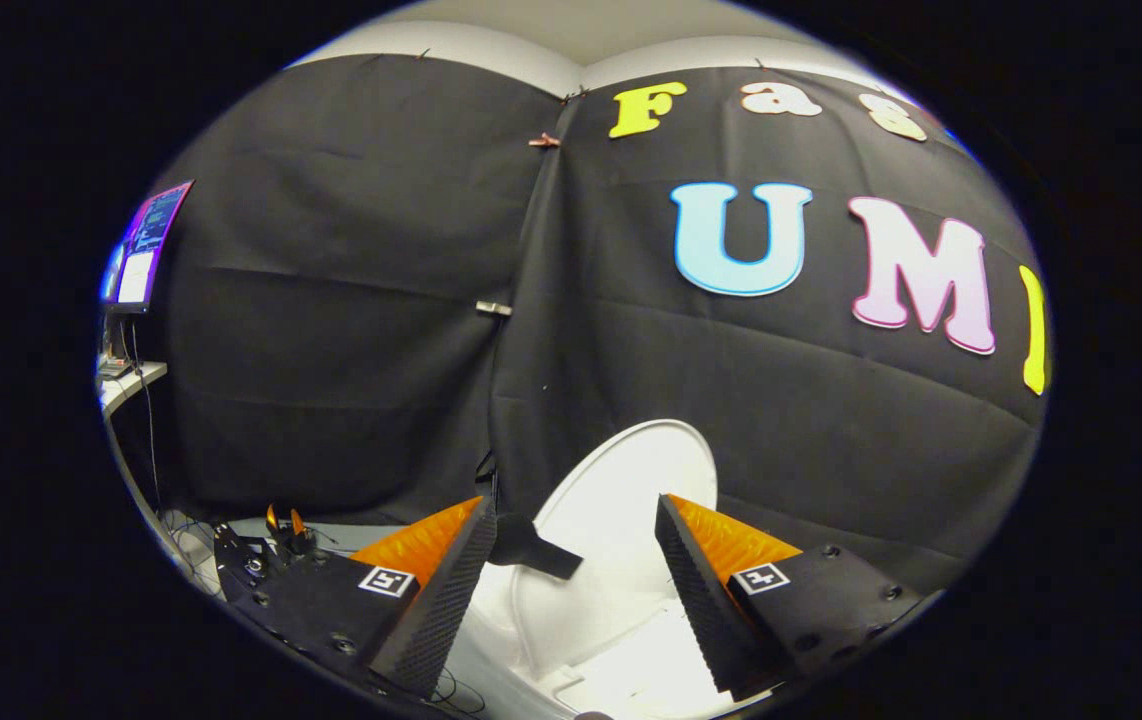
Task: Open the toilet lid.
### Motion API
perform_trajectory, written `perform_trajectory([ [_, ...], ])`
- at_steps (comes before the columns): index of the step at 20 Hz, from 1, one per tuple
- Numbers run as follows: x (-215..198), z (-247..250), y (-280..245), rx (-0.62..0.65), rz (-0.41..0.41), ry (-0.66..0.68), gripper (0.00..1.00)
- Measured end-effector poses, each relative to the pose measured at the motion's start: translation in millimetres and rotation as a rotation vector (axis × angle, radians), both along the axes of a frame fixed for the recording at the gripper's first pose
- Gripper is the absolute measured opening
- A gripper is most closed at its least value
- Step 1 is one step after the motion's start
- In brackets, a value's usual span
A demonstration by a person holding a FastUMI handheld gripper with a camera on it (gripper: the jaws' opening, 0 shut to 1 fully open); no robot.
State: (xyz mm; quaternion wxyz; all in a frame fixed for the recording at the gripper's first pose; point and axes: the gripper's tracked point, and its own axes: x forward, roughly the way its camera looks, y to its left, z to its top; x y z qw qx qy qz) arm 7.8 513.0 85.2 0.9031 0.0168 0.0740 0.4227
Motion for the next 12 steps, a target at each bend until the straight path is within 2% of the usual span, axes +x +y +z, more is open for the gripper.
perform_trajectory([
  [5, 25, 1, -102, -0.036, -0.173, -0.127, 0.99],
  [9, 37, 6, -199, 0.002, -0.341, -0.151, 0.99],
  [12, 44, -7, -259, 0.016, -0.439, -0.122, 0.99],
])
